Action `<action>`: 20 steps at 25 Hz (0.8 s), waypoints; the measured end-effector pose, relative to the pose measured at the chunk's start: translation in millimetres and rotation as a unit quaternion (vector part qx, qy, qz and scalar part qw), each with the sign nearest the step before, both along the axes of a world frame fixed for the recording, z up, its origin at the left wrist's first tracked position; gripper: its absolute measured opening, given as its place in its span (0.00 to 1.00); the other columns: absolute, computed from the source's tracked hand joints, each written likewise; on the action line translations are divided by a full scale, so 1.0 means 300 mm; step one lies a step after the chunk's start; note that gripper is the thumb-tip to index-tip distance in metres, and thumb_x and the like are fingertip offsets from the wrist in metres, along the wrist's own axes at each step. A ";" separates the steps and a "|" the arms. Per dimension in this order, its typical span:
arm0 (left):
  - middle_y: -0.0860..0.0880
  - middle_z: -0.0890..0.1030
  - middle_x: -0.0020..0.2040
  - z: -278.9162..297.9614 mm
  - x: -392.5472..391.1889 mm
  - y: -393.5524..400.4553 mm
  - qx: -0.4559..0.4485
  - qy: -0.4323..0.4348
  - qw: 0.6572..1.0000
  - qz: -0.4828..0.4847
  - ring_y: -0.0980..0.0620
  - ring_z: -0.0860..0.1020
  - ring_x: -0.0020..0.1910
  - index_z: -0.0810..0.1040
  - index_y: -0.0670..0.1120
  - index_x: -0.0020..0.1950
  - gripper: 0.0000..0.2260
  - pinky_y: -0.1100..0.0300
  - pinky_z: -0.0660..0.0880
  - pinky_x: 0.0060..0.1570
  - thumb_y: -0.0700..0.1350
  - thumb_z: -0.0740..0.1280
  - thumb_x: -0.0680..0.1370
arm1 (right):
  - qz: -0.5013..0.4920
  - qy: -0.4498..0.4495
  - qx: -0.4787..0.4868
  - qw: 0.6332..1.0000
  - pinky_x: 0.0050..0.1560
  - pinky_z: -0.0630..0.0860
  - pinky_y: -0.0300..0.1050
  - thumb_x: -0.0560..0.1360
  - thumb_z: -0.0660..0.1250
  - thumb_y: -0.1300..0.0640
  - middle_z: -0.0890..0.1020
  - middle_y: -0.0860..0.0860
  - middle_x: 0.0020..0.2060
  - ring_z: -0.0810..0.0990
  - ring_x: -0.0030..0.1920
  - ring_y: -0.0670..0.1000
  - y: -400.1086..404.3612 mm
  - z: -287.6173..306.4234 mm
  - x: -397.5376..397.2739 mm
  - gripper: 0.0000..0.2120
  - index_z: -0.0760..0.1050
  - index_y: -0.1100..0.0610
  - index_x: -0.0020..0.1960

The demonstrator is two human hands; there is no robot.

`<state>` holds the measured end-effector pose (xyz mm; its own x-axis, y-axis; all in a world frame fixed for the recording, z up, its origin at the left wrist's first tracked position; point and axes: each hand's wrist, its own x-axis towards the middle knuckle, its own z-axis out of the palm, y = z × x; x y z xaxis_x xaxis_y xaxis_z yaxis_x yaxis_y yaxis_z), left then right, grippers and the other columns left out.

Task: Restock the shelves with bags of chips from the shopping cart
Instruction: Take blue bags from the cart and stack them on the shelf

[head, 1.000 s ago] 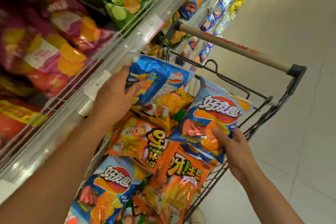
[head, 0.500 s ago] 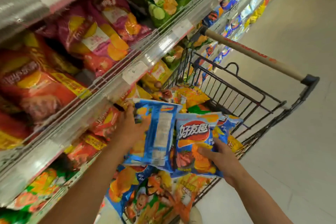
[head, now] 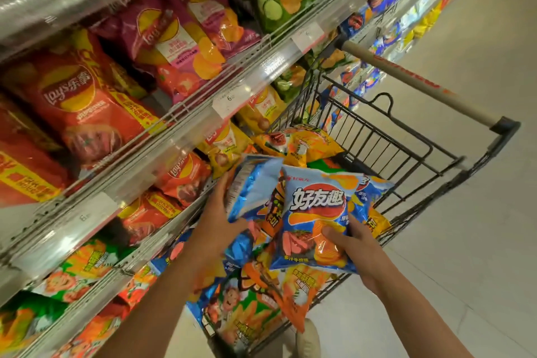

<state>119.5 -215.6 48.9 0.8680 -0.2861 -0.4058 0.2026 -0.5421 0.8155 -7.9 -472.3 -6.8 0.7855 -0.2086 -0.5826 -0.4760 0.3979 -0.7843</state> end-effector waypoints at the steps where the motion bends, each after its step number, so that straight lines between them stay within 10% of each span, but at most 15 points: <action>1: 0.50 0.75 0.71 0.017 0.012 0.040 -0.093 0.076 0.993 0.007 0.45 0.79 0.64 0.60 0.69 0.76 0.42 0.45 0.81 0.56 0.39 0.76 0.73 | 0.011 -0.011 0.010 1.000 0.49 0.85 0.51 0.76 0.72 0.57 0.87 0.49 0.56 0.87 0.53 0.54 -0.012 0.008 -0.004 0.19 0.76 0.49 0.65; 4: 0.44 0.85 0.57 0.013 -0.003 0.106 -0.176 0.203 0.963 0.014 0.44 0.86 0.51 0.70 0.65 0.72 0.32 0.49 0.83 0.48 0.41 0.75 0.74 | 0.050 -0.030 0.016 0.998 0.45 0.84 0.46 0.75 0.73 0.55 0.87 0.48 0.56 0.87 0.53 0.53 -0.031 0.017 -0.005 0.19 0.76 0.48 0.64; 6: 0.48 0.79 0.68 -0.037 -0.039 0.107 -0.118 0.191 0.972 0.070 0.45 0.83 0.59 0.66 0.61 0.75 0.28 0.45 0.79 0.59 0.41 0.70 0.79 | 0.075 -0.023 -0.023 0.997 0.46 0.84 0.44 0.76 0.73 0.56 0.86 0.47 0.56 0.87 0.52 0.51 -0.018 0.009 0.001 0.21 0.75 0.49 0.67; 11: 0.59 0.67 0.74 -0.121 -0.102 0.104 -0.025 0.156 0.982 0.100 0.47 0.66 0.76 0.54 0.63 0.80 0.49 0.48 0.67 0.66 0.70 0.74 0.64 | 0.068 -0.011 -0.022 0.997 0.48 0.85 0.46 0.70 0.77 0.49 0.86 0.46 0.56 0.87 0.53 0.51 0.036 -0.029 -0.004 0.29 0.73 0.45 0.68; 20: 0.53 0.80 0.67 -0.078 -0.223 0.223 -0.109 0.148 0.972 0.145 0.48 0.77 0.66 0.71 0.55 0.73 0.30 0.46 0.73 0.68 0.53 0.75 0.73 | 0.088 -0.012 -0.031 0.996 0.58 0.81 0.63 0.67 0.79 0.54 0.85 0.52 0.58 0.85 0.56 0.58 0.070 -0.005 0.005 0.33 0.73 0.48 0.69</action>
<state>52.6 -148.6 25.4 0.7797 -0.1546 -0.6068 0.5638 -0.2484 0.7877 -6.3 -451.3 -8.2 0.8267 -0.1017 -0.5533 -0.5146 0.2608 -0.8168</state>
